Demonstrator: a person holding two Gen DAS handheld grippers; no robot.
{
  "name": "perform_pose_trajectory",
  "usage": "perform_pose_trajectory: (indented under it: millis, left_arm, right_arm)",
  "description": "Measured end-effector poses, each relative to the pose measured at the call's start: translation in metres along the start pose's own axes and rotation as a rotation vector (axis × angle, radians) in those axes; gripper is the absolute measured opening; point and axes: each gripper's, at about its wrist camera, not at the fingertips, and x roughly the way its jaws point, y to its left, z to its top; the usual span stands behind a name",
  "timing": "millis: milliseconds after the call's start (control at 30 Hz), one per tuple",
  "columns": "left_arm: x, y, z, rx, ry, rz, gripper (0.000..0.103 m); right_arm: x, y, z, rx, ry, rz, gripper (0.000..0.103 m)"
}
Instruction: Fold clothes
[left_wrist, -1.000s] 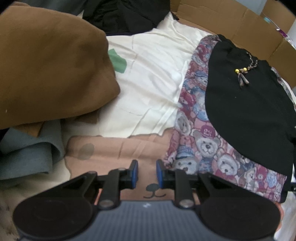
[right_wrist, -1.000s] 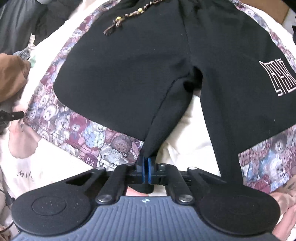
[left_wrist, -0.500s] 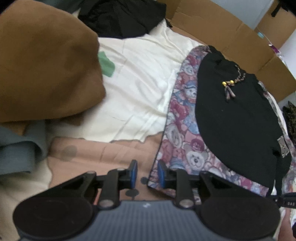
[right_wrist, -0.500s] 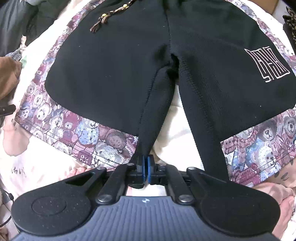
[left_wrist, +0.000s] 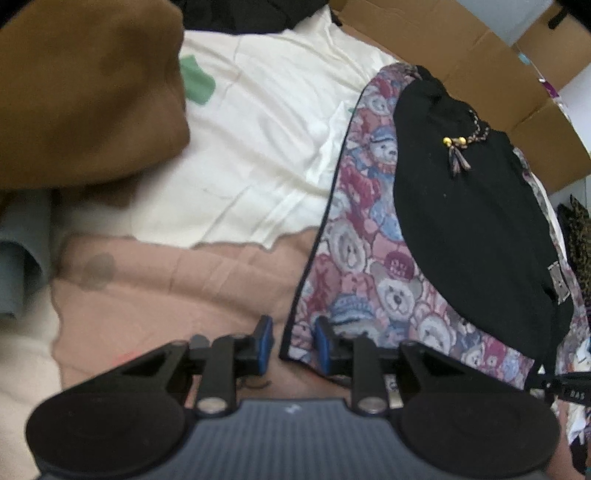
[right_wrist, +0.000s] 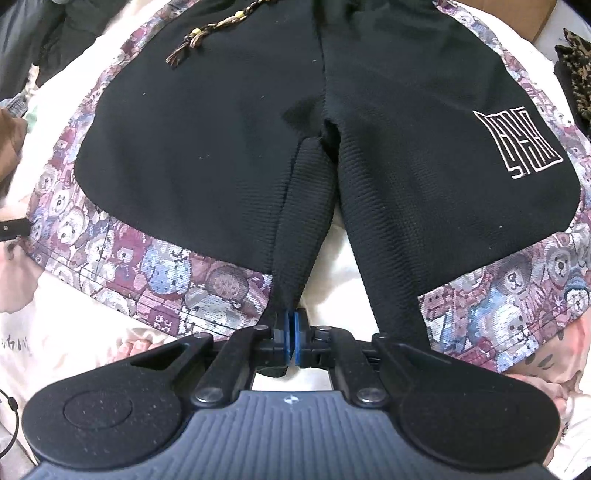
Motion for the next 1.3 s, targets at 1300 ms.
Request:
perform_pose_trajectory:
  millis: [1300]
  left_arm:
    - [-0.058,-0.023,0.028,0.039,-0.019,0.109,0.004]
  right_arm:
    - [-0.039,0.005,0.003,-0.006,0.05,0.183,0.023]
